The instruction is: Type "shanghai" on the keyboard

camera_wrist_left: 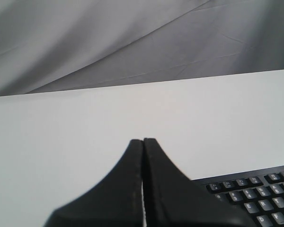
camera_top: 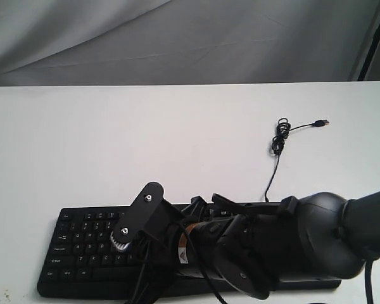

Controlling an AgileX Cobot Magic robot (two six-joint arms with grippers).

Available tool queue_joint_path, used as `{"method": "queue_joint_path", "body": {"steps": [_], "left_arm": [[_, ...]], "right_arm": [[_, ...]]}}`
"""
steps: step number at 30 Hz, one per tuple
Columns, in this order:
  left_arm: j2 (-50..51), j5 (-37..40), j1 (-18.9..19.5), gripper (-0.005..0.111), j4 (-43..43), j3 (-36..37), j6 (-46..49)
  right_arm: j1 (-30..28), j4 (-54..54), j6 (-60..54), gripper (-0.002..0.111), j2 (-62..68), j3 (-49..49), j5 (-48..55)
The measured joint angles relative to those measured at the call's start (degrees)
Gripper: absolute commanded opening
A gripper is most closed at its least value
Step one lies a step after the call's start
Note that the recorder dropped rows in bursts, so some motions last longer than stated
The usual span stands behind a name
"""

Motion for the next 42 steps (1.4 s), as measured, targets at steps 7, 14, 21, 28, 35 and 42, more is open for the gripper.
{"method": "queue_joint_path", "body": {"steps": [7, 14, 21, 28, 35, 42], "left_arm": [[0.0, 0.0, 0.0, 0.000, 0.0, 0.0, 0.0], [0.0, 0.0, 0.0, 0.000, 0.0, 0.0, 0.0], [0.0, 0.0, 0.0, 0.000, 0.0, 0.0, 0.0], [0.0, 0.0, 0.0, 0.000, 0.0, 0.0, 0.0], [0.0, 0.0, 0.0, 0.000, 0.0, 0.0, 0.0], [0.0, 0.0, 0.0, 0.000, 0.0, 0.0, 0.0]], "right_arm": [[0.0, 0.0, 0.0, 0.000, 0.0, 0.0, -0.2], [0.0, 0.0, 0.0, 0.000, 0.0, 0.0, -0.2], [0.0, 0.1, 0.0, 0.000, 0.0, 0.0, -0.4], [0.0, 0.2, 0.0, 0.000, 0.8, 0.0, -1.0], [0.0, 0.2, 0.2, 0.000, 0.2, -0.1, -0.7], [0.0, 0.2, 0.3, 0.000, -1.8, -6.1, 3.7]]}}
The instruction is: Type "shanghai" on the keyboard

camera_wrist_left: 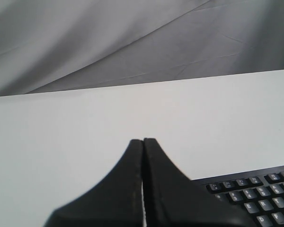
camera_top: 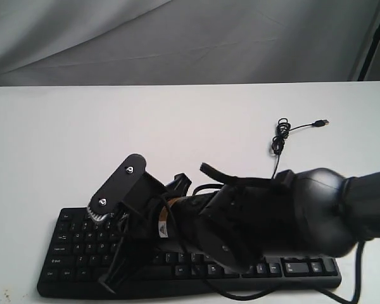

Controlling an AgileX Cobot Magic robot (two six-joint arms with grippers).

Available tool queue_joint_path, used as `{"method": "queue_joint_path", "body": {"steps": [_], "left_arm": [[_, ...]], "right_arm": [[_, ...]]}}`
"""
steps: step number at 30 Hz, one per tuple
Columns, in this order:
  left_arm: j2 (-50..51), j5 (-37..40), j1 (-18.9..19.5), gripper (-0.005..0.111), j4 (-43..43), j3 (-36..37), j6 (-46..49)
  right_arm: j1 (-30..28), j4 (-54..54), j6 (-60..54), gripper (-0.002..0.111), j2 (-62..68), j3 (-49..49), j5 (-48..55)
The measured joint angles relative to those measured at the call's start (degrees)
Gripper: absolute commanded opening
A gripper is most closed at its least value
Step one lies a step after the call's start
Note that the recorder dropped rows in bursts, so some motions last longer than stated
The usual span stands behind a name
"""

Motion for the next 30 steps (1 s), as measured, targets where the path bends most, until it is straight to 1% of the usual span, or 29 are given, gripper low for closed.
{"method": "queue_joint_path", "body": {"steps": [4, 30], "left_arm": [[0.0, 0.0, 0.0, 0.000, 0.0, 0.0, 0.0], [0.0, 0.0, 0.0, 0.000, 0.0, 0.0, 0.0]], "right_arm": [[0.1, 0.0, -0.2, 0.000, 4.0, -2.0, 1.3], [0.1, 0.0, -0.4, 0.000, 6.9, -2.2, 0.1]]}}
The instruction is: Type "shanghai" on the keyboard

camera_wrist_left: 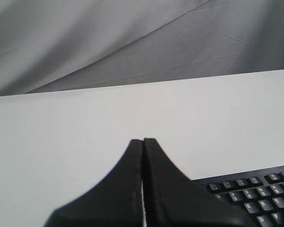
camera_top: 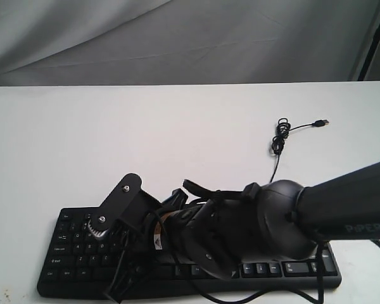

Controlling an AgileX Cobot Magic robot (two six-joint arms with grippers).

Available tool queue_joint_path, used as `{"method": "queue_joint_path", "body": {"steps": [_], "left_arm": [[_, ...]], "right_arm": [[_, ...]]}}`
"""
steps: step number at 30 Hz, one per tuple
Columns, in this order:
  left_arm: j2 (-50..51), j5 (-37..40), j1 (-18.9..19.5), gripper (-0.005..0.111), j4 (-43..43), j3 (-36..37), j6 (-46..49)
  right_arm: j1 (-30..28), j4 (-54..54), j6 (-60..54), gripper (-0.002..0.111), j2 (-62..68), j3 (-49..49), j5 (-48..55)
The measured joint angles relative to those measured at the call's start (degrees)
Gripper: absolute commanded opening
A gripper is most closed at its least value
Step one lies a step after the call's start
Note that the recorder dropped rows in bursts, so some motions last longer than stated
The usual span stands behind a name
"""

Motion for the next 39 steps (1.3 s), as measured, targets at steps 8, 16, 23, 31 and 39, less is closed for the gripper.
{"method": "queue_joint_path", "body": {"steps": [8, 16, 23, 31, 39], "left_arm": [[0.0, 0.0, 0.0, 0.000, 0.0, 0.0, 0.0], [0.0, 0.0, 0.0, 0.000, 0.0, 0.0, 0.0], [0.0, 0.0, 0.0, 0.000, 0.0, 0.0, 0.0], [0.0, 0.0, 0.0, 0.000, 0.0, 0.0, 0.0], [0.0, 0.0, 0.0, 0.000, 0.0, 0.0, 0.0]], "right_arm": [[0.0, -0.2, -0.6, 0.000, -3.3, 0.0, 3.1], [-0.9, -0.3, -0.8, 0.000, -3.4, 0.0, 5.3], [-1.2, -0.3, -0.8, 0.000, -3.4, 0.0, 5.4], [-1.2, -0.3, -0.8, 0.000, -3.4, 0.0, 5.4], [-1.2, -0.3, -0.8, 0.000, -1.7, 0.0, 5.3]]}}
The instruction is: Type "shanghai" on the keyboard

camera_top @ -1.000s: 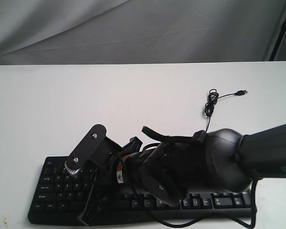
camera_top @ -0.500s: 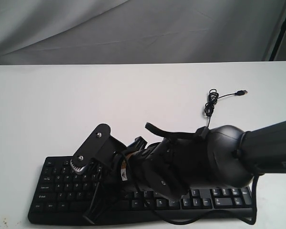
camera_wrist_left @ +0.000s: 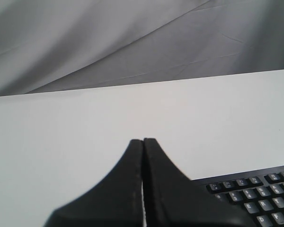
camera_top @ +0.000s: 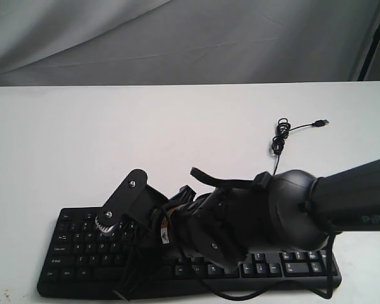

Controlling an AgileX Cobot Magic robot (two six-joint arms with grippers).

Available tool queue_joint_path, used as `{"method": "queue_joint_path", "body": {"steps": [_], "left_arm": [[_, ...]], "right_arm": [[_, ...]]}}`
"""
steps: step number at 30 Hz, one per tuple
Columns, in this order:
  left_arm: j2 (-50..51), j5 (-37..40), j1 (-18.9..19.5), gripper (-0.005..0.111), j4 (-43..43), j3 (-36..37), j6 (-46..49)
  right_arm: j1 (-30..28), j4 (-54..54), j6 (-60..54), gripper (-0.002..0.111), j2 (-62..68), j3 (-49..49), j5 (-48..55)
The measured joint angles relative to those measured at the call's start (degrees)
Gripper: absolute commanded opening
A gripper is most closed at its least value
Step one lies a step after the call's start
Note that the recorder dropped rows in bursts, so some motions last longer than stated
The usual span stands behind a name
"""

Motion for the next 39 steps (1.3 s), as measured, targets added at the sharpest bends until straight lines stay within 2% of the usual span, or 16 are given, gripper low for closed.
{"method": "queue_joint_path", "body": {"steps": [14, 27, 39], "left_arm": [[0.0, 0.0, 0.0, 0.000, 0.0, 0.0, 0.0], [0.0, 0.0, 0.0, 0.000, 0.0, 0.0, 0.0], [0.0, 0.0, 0.0, 0.000, 0.0, 0.0, 0.0]], "right_arm": [[0.1, 0.0, 0.0, 0.000, -0.6, -0.4, -0.2], [5.5, -0.7, 0.0, 0.000, 6.4, -16.5, 3.4], [5.7, -1.0, 0.0, 0.000, 9.8, -17.9, 4.1]]}}
